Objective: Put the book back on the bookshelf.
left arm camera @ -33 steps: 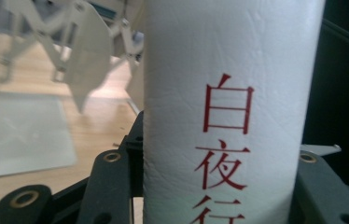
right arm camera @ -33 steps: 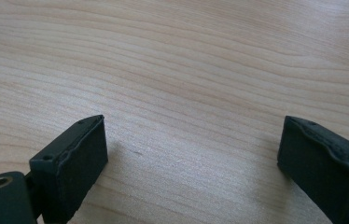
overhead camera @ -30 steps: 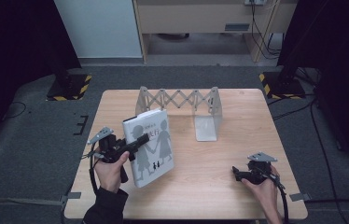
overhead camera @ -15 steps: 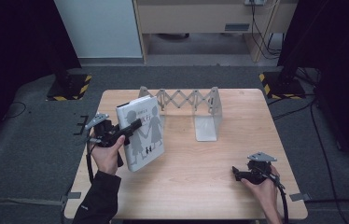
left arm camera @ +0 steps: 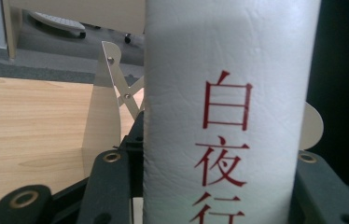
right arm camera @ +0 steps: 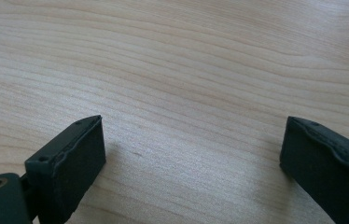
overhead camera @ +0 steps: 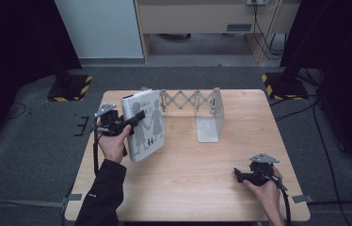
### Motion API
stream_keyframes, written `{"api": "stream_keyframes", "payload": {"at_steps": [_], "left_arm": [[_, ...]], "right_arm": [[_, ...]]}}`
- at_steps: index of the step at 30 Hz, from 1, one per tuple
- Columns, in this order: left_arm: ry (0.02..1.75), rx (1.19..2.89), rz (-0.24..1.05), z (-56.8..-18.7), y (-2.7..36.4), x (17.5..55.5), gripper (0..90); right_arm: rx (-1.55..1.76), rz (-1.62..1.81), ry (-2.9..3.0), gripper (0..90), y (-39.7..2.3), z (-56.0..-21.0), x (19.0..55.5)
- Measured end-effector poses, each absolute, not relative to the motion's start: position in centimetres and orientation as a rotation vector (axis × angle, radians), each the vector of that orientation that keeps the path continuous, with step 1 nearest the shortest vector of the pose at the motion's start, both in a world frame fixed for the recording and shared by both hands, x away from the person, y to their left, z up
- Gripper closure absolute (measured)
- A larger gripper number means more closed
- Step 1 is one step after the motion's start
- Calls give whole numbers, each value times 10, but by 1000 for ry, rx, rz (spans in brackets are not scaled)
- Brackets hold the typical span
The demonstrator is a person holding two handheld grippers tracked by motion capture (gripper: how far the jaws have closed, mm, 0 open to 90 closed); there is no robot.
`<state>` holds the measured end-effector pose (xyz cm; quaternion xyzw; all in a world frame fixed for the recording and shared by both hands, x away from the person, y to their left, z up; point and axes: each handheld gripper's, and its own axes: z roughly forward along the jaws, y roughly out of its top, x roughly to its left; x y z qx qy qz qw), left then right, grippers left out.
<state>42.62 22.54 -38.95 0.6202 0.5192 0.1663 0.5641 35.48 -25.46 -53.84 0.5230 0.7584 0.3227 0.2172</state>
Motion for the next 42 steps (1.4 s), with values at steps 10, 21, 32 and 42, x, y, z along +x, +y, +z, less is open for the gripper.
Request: {"api": "stream_keyframes", "payload": {"at_steps": [10,21,32,42], "left_arm": [[1252,1449,447,-389,222,445,526],[1269,1478,492,-398,209,458,525],[1270,1489,526,-405,197,466,524],[1229,1507,567,-414,190,463,522]], "right_arm": [[1446,893,2102,70,-255,-538,355],[1447,894,2105,70,-255,-538,355],[1447,893,2105,69,-255,-538,355],[1447,893,2106,69,-255,-538,355]]}}
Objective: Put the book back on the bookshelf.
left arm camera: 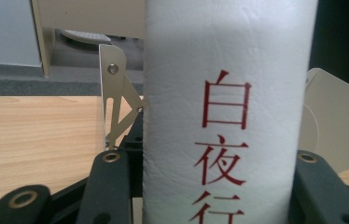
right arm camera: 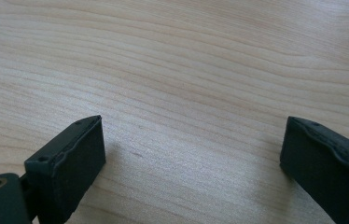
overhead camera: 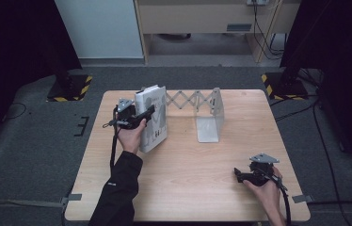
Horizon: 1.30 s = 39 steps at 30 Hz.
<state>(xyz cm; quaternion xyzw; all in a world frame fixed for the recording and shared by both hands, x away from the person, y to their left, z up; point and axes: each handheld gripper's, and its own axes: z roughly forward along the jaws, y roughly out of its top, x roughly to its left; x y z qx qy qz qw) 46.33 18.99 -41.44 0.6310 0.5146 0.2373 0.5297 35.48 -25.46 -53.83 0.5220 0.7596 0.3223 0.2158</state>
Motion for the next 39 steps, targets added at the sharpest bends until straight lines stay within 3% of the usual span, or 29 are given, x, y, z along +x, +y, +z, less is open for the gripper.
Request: {"api": "stream_keyframes", "payload": {"at_steps": [20,39], "left_arm": [[1182,1554,568,-435,215,414,513],[1149,1606,675,-448,202,386,514]], "right_arm": [[1447,893,2105,69,-255,-538,355],[1447,893,2106,69,-255,-538,355]]}}
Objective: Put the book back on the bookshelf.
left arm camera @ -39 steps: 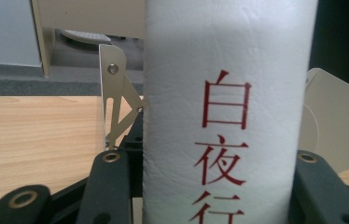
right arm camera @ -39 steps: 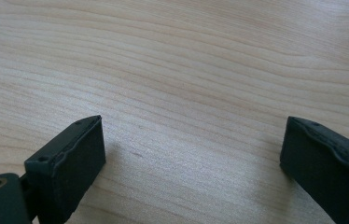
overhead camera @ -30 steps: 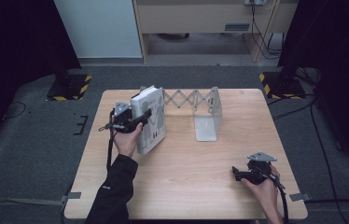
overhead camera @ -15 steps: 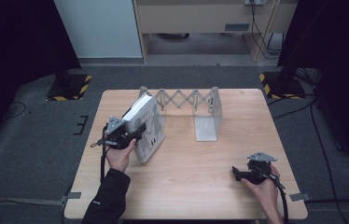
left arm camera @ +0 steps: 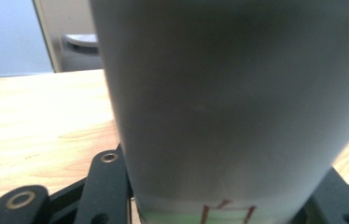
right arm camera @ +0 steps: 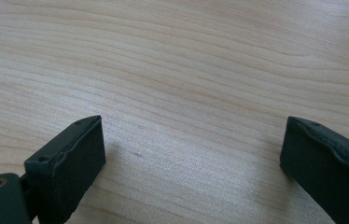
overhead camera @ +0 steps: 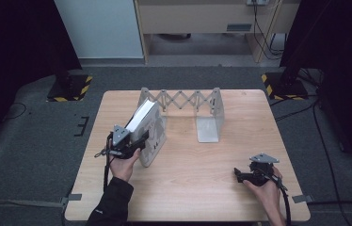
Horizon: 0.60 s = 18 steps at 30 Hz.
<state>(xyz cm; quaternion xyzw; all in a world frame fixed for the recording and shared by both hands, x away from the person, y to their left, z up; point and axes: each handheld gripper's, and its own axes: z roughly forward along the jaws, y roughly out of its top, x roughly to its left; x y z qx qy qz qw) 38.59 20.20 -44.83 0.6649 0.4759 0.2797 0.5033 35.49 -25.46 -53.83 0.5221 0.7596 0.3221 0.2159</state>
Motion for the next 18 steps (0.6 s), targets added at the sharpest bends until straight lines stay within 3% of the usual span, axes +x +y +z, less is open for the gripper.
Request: {"api": "stream_keyframes", "payload": {"at_steps": [18], "left_arm": [[1179,1549,732,-451,196,415,511]], "right_arm": [[1450,893,2106,67,-254,-538,355]]}}
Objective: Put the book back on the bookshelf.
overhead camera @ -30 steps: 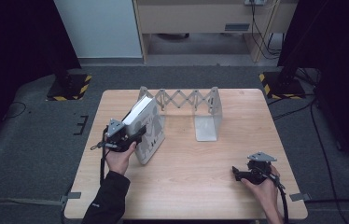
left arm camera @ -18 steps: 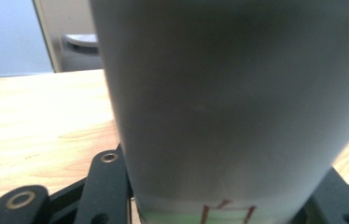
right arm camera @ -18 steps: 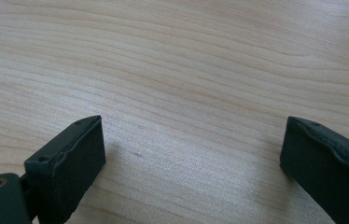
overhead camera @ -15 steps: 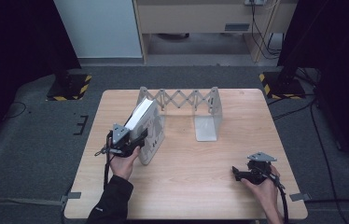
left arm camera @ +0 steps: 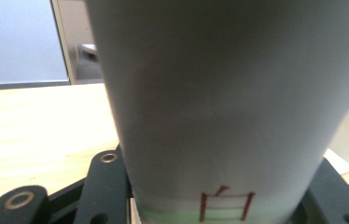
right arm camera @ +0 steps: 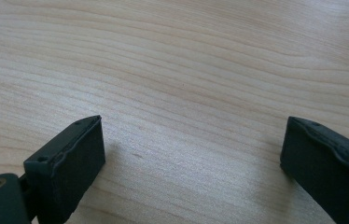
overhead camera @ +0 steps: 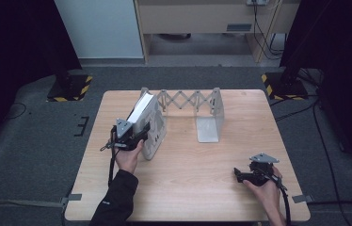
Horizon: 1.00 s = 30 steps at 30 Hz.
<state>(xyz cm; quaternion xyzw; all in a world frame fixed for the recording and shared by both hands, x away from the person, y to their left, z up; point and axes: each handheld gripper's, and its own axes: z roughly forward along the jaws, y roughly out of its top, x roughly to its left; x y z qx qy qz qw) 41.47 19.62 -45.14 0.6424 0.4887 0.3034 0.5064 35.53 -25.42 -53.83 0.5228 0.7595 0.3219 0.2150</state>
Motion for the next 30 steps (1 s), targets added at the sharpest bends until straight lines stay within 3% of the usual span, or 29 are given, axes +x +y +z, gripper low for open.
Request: {"api": "stream_keyframes", "payload": {"at_steps": [11,23,30], "left_arm": [[1184,1530,722,-454,193,427,506],[1208,1660,654,-465,189,419,435],[1190,1619,639,-479,192,414,483]], "right_arm": [[1446,894,2100,66,-254,-539,356],[1446,893,2100,66,-254,-539,356],[1446,893,2100,66,-254,-539,356]]}}
